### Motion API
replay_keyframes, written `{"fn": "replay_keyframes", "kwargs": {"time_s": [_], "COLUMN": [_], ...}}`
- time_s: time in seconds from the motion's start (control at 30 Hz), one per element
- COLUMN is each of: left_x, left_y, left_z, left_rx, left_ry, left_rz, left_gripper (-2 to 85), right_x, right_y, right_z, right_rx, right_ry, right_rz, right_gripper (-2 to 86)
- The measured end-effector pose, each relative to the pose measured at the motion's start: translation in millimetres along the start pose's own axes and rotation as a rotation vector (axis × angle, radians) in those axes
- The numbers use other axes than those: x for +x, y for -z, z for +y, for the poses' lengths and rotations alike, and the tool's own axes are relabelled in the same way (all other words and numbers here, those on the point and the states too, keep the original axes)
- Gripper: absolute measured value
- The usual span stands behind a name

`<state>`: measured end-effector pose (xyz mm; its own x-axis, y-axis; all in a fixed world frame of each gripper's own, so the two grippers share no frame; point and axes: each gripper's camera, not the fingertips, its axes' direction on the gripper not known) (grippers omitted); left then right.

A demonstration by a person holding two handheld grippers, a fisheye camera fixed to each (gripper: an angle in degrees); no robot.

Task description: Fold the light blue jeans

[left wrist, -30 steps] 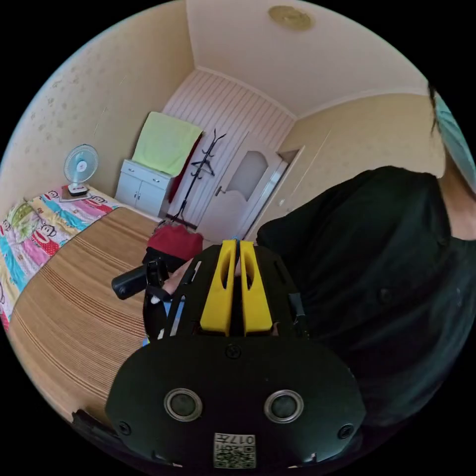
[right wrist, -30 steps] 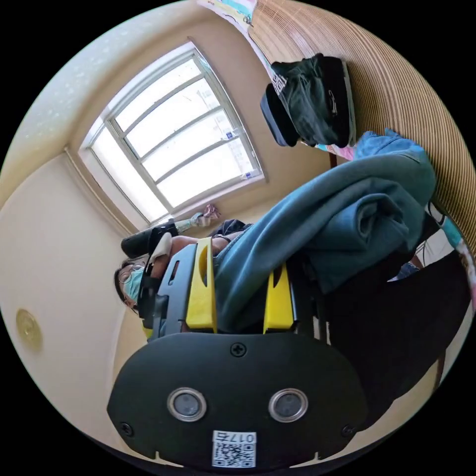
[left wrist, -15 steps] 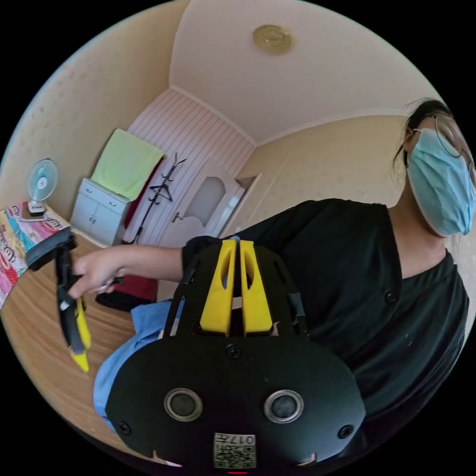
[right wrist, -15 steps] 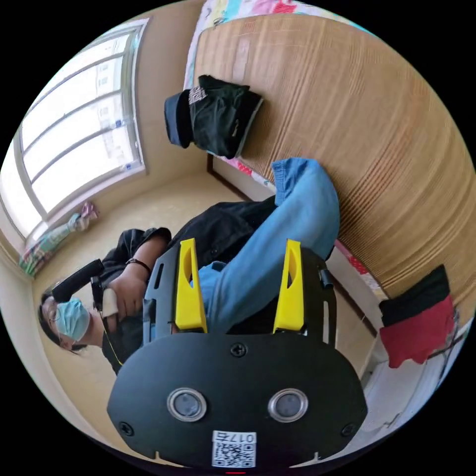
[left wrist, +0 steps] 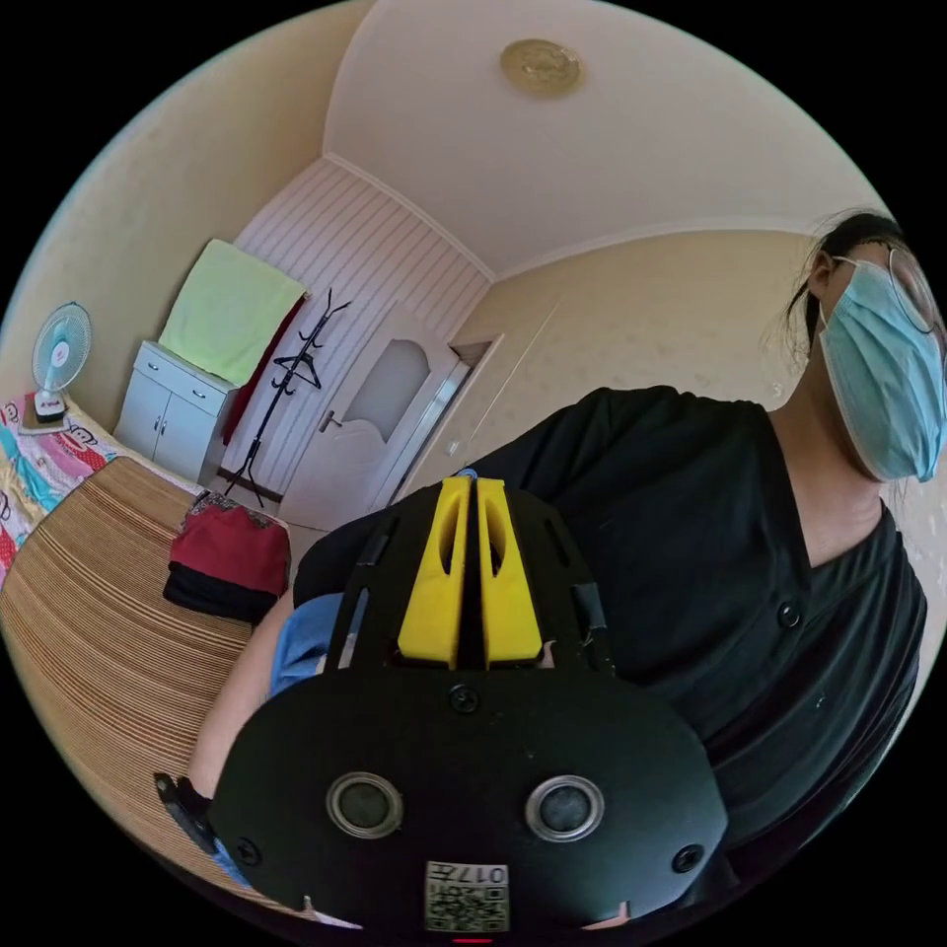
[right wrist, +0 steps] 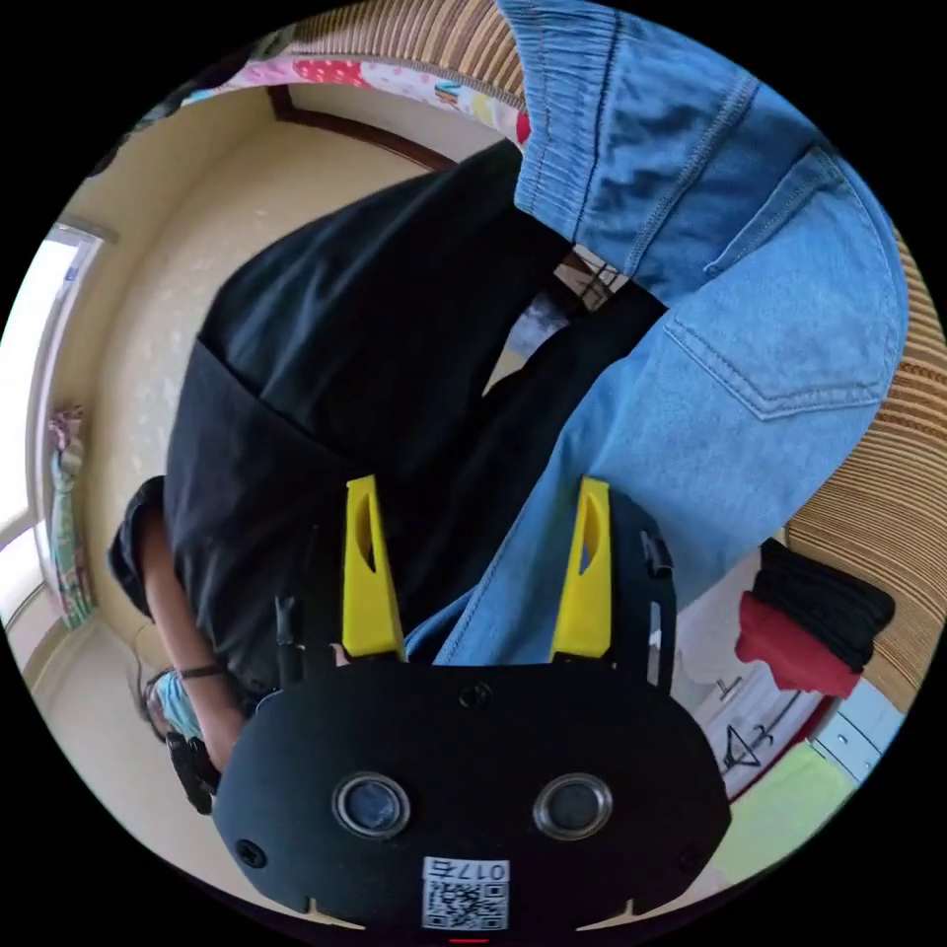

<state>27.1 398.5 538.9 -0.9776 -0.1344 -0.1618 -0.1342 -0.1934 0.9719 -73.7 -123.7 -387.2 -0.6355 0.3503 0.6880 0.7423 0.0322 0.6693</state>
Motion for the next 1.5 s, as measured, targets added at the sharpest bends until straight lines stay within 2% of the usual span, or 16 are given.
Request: {"fn": "replay_keyframes", "kwargs": {"time_s": [0.07,0.17,0.3,0.4,0.43,0.5,0.6,0.67,0.77,0.87,0.97,1.13,1.23,1.3,1.43,1.5], "left_x": [-9,-14,-25,-38,-42,-48,-62,-70,-80,-87,-83,-64,-67,-69,-70,-75], "left_y": [9,13,19,28,31,39,57,67,81,105,164,333,407,434,467,470], "left_z": [4,5,1,-1,0,0,-6,-12,-22,-27,-16,33,54,49,17,2], "left_rx": [0.032,0.037,0.042,0.034,0.025,0.025,0.059,0.067,0.014,-0.084,-0.021,0.473,0.689,0.705,0.622,0.614], "left_ry": [0.018,0.007,-0.009,0.016,0.024,0.035,0.055,0.064,0.09,0.129,0.163,0.267,0.348,0.37,0.468,0.431], "left_rz": [0.004,-0.016,-0.014,-0.032,-0.047,-0.054,-0.041,-0.047,-0.173,-0.347,-0.475,-0.403,-0.329,-0.345,-0.471,-0.348], "left_gripper": [-1.0,-1.0,-1.0,-0.9,-0.9,-0.8,-0.4,0.3,6.2,15.5,21.0,21.7,21.4,21.1,20.3,16.8], "right_x": [4,-1,1,9,9,-5,-38,-66,-106,-147,-188,-221,-215,-198,-150,-140], "right_y": [37,73,49,9,3,16,79,112,109,75,25,-54,-96,-111,-119,-124], "right_z": [9,27,-11,-51,-59,-53,21,116,229,336,422,506,531,536,523,515], "right_rx": [0.175,0.388,0.183,-0.015,-0.03,0.087,0.551,0.886,1.119,1.275,1.368,1.389,1.385,1.376,1.351,1.342], "right_ry": [-0.004,-0.038,-0.189,-0.299,-0.311,-0.279,-0.041,0.369,0.848,1.247,1.478,1.77,1.986,2.153,2.456,2.517], "right_rz": [0.005,0.145,0.361,0.508,0.54,0.532,0.176,-0.15,-0.253,-0.192,0.031,0.286,0.374,0.335,0.059,0.006], "right_gripper": [12.5,16.9,20.8,10.6,6.1,4.7,3.0,2.1,1.5,1.3,1.2,1.1,1.0,1.0,1.1,1.4]}}
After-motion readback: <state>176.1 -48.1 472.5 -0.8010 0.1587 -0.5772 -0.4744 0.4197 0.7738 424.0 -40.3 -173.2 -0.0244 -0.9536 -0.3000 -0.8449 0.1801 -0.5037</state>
